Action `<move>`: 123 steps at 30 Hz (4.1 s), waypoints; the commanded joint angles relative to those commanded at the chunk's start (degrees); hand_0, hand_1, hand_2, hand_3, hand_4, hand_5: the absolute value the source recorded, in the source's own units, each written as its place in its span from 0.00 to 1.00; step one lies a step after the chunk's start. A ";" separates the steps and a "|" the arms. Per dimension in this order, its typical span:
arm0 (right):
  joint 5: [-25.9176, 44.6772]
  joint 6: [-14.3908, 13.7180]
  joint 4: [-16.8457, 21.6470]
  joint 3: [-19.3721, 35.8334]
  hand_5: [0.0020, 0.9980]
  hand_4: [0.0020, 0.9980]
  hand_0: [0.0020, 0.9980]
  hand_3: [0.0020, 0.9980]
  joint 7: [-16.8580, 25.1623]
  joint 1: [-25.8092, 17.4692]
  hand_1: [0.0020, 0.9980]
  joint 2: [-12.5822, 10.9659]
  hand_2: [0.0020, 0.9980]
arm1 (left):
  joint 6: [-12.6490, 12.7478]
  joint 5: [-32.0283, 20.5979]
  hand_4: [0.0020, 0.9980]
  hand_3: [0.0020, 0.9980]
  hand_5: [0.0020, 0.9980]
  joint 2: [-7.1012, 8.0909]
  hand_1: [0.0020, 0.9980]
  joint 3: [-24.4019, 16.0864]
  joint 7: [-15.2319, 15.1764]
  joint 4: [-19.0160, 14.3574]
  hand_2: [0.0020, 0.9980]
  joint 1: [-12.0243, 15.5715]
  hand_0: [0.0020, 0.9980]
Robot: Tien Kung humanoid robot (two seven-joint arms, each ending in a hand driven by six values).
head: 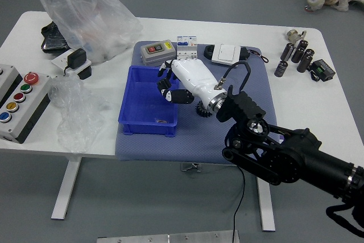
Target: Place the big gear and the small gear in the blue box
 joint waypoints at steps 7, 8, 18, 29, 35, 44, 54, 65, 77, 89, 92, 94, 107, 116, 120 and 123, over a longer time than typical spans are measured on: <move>0.56 3.08 -2.69 -1.49 0.24 0.68 0.65 0.86 -0.97 0.37 0.77 0.78 0.86 | 0.06 0.13 0.68 0.64 0.35 0.07 0.51 -0.27 0.17 0.00 0.53 0.12 0.62; 0.49 3.20 -2.75 -1.51 0.24 0.68 0.65 0.86 -1.00 0.40 0.77 0.78 0.86 | 0.06 0.15 0.68 0.64 0.35 0.08 0.51 -0.29 0.18 0.00 0.53 0.13 0.62; 0.74 2.75 -2.49 -0.19 0.29 0.82 0.71 1.00 -0.13 -0.23 0.89 0.38 1.00 | -0.01 0.07 0.68 0.64 0.36 0.12 0.51 -0.14 -0.01 0.00 0.53 0.01 0.62; -2.68 5.42 4.45 12.72 0.28 0.84 0.65 1.00 -8.95 -8.35 0.85 -5.80 0.98 | 0.10 0.25 0.68 0.64 0.36 -0.02 0.51 -0.65 0.08 0.00 0.53 0.50 0.62; -3.03 8.17 3.80 13.47 0.27 0.85 0.63 1.00 -13.46 -10.02 0.85 -6.15 0.99 | 0.13 0.34 0.67 0.64 0.36 0.05 0.51 -0.56 -0.10 0.00 0.53 0.31 0.62; 0.27 10.29 1.96 10.52 0.29 0.89 0.63 1.00 -13.59 -9.55 0.85 -5.69 1.00 | 0.18 0.14 0.67 0.64 0.36 0.16 0.51 -0.17 -0.29 0.00 0.53 0.10 0.62; 3.02 11.34 0.15 7.31 0.31 0.89 0.61 1.00 -14.33 -7.77 0.83 -5.19 0.95 | 0.21 0.07 0.67 0.64 0.36 0.20 0.51 -0.08 -0.32 0.00 0.53 -0.09 0.62; 1.00 9.33 -1.77 4.85 0.13 0.60 0.48 0.62 -15.09 -6.43 0.58 -4.01 0.50 | 0.14 0.12 0.66 0.64 0.36 0.22 0.51 -0.10 -0.37 0.00 0.53 -0.20 0.62; -0.05 9.53 -2.10 4.46 0.08 0.55 0.46 0.59 -15.02 -6.15 0.56 -4.04 0.46 | 0.10 0.03 0.66 0.64 0.36 0.26 0.51 -0.07 -0.51 0.00 0.53 -0.20 0.62; -1.44 8.51 -0.36 7.45 0.09 0.56 0.45 0.58 -14.41 -5.46 0.56 -5.12 0.46 | 0.08 -0.01 0.66 0.64 0.37 0.26 0.51 -0.04 -0.54 0.00 0.53 -0.17 0.62; -1.80 8.19 -0.21 8.06 0.09 0.56 0.45 0.58 -14.28 -5.07 0.56 -5.22 0.46 | 0.06 0.04 0.66 0.64 0.37 0.25 0.51 -0.07 -0.51 0.00 0.53 -0.14 0.62; -2.04 8.00 -0.29 8.37 0.09 0.56 0.45 0.58 -14.23 -4.79 0.55 -5.19 0.46 | 0.04 0.01 0.66 0.64 0.38 0.25 0.51 -0.03 -0.52 0.00 0.53 -0.14 0.62; -2.15 6.69 3.60 6.20 0.11 0.57 0.45 0.58 -13.61 -1.30 0.55 -3.59 0.45 | 0.02 0.25 0.66 0.64 0.38 0.17 0.51 -0.17 -0.32 0.00 0.53 -0.01 0.62; 3.82 4.87 4.52 -0.60 0.14 0.55 0.61 0.67 -7.36 0.66 0.66 -1.87 0.67 | -0.04 0.35 0.66 0.64 0.38 0.14 0.51 -0.10 -0.21 0.00 0.53 -0.01 0.62; 4.47 5.44 3.91 -1.25 0.20 0.64 0.74 0.88 -7.06 0.75 0.83 -1.72 0.91 | -0.04 0.34 0.66 0.64 0.38 0.15 0.51 -0.03 -0.21 0.00 0.53 -0.02 0.62; 4.58 5.33 3.76 -1.33 0.20 0.64 0.74 0.88 -6.82 0.74 0.83 -1.70 0.91 | -0.05 0.42 0.66 0.64 0.38 0.14 0.51 -0.08 -0.19 0.00 0.53 -0.03 0.62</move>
